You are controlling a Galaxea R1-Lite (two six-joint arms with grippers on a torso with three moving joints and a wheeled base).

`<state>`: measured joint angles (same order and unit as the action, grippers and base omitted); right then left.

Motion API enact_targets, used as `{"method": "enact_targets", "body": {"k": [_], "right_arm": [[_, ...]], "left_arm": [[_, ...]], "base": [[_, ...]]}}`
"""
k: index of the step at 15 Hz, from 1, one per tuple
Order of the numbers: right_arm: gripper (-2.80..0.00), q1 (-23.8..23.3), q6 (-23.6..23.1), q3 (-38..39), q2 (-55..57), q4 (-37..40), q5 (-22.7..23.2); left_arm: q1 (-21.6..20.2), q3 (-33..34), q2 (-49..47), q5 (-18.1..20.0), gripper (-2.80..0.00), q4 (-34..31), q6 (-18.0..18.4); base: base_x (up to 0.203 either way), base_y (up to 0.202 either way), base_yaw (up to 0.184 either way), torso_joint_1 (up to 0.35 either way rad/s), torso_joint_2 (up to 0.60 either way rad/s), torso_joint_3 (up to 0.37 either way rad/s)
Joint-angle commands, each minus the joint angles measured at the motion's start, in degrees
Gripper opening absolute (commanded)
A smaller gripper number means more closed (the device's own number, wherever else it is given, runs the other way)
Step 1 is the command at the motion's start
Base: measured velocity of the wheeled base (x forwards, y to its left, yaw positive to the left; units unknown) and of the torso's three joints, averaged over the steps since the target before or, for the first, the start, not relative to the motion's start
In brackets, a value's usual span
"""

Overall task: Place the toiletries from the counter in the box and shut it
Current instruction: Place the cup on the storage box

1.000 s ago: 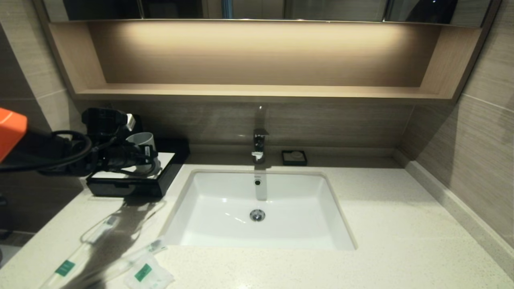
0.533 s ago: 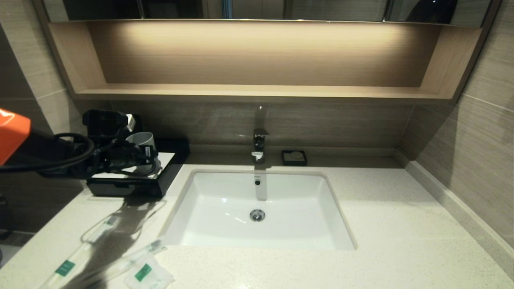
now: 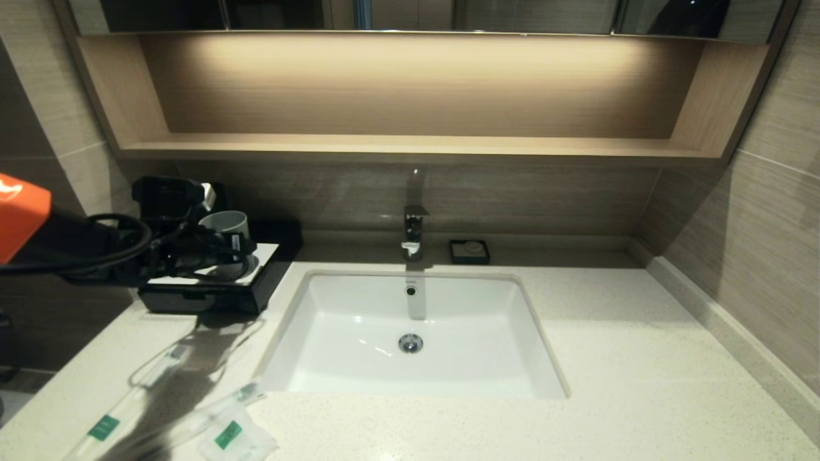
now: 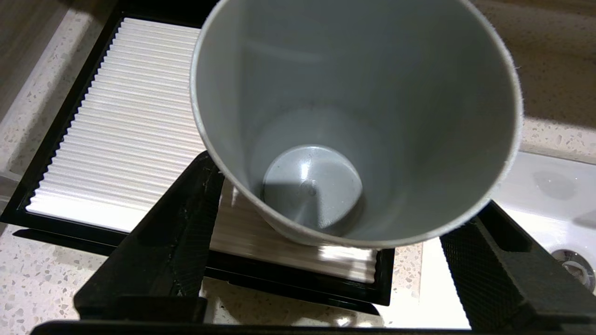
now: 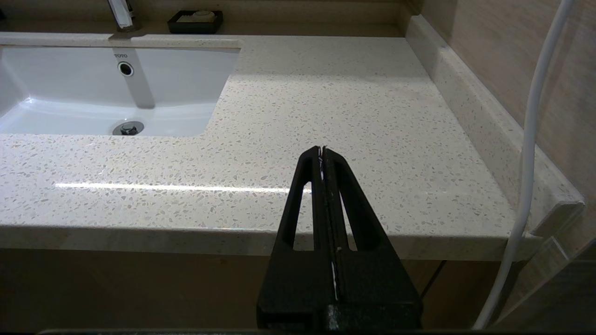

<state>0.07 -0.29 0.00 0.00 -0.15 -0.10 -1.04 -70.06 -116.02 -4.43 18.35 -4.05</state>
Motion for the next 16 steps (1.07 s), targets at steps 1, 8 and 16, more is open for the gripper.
{"method": "enact_targets", "body": {"k": [1, 8, 16], "right_arm": [[-2.8, 0.01, -0.05, 0.09, 0.0, -0.02, 0.01], [-2.8, 0.01, -0.04, 0.02, 0.0, -0.02, 0.01], [-2.8, 0.01, -0.06, 0.04, 0.0, -0.02, 0.01]], "left_arm": [[-0.02, 0.08, 0.66, -0.06, 0.0, 0.2, -0.08], [-0.02, 5.99, 6.6, -0.15, 0.0, 4.56, 0.04], [-0.02, 19.46, 16.92, -1.46, 0.0, 10.58, 0.15]], "base": [[0.0, 0.0, 0.0, 0.0, 0.0, 0.0], [0.0, 0.0, 0.0, 0.0, 0.0, 0.0], [0.0, 0.0, 0.0, 0.0, 0.0, 0.0]]}}
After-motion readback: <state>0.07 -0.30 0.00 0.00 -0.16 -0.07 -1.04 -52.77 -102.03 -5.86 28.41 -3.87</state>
